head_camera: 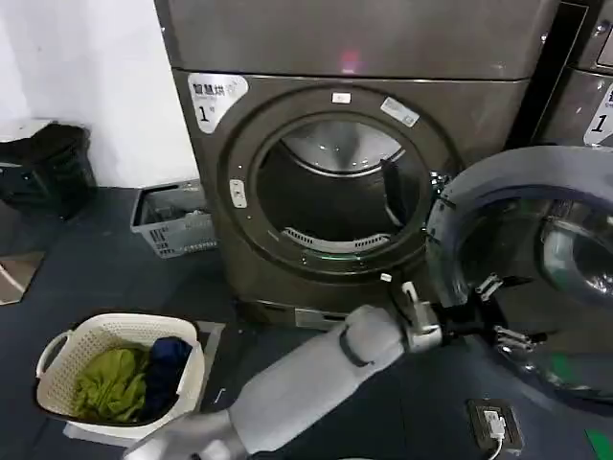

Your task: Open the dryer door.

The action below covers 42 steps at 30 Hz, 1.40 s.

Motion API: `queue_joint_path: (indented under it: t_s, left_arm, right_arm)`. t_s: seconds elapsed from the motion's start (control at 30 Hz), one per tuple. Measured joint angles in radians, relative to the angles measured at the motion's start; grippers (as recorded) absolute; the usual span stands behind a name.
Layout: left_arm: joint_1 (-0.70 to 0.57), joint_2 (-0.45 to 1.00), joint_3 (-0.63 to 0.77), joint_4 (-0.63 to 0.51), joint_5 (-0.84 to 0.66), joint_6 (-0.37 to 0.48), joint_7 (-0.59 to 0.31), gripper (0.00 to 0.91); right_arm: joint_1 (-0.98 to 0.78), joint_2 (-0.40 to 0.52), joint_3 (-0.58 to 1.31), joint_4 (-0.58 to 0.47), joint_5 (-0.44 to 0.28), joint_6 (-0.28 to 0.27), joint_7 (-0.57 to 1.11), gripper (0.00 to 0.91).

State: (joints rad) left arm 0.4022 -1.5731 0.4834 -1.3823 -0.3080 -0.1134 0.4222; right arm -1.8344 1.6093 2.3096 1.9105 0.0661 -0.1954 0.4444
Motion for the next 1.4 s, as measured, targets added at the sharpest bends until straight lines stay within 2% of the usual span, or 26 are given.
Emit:
queue_joint_path:
  t_s: [0.07, 0.27, 0.6, 0.77, 0.87, 1.0, 1.17, 1.3, 1.4]
  left_arm:
    - [-0.007, -0.008, 0.002, 0.013, 0.001, -0.001, -0.001, 0.907]
    - [-0.017, -0.036, 0.000, 0.047, 0.007, -0.003, -0.016, 0.907]
    - [-0.025, -0.036, -0.020, 0.090, 0.005, 0.000, -0.018, 0.907]
    - [-0.004, -0.036, -0.018, 0.051, -0.011, 0.040, -0.017, 0.907]
    - [0.022, -0.036, -0.014, -0.026, -0.034, 0.095, -0.040, 0.907]
    - [0.065, 0.003, -0.027, -0.185, -0.058, 0.172, -0.091, 0.907]
    - [0.143, 0.288, -0.082, -0.393, -0.095, 0.292, -0.166, 0.907]
    - [0.232, 0.500, -0.188, -0.569, -0.243, 0.484, -0.309, 0.907]
    - [0.318, 0.623, -0.299, -0.665, -0.344, 0.582, -0.439, 0.907]
  right_arm:
    - [0.004, 0.000, 0.022, -0.004, -0.016, -0.005, 0.004, 0.907]
    - [0.013, 0.000, 0.087, -0.035, -0.141, 0.016, -0.012, 0.907]
    - [0.001, 0.000, 0.123, -0.044, -0.129, 0.019, -0.020, 0.907]
    - [0.006, 0.000, 0.107, -0.037, -0.129, 0.026, -0.029, 0.907]
    - [0.011, 0.000, 0.092, -0.026, -0.107, 0.017, -0.053, 0.907]
    - [0.012, 0.000, 0.067, -0.018, -0.068, -0.003, -0.072, 0.907]
    - [0.030, 0.000, 0.020, -0.026, -0.078, -0.008, -0.079, 0.907]
    - [0.046, 0.000, -0.014, -0.042, -0.091, -0.003, -0.084, 0.907]
    - [0.056, 0.000, -0.040, -0.055, -0.092, -0.002, -0.091, 0.907]
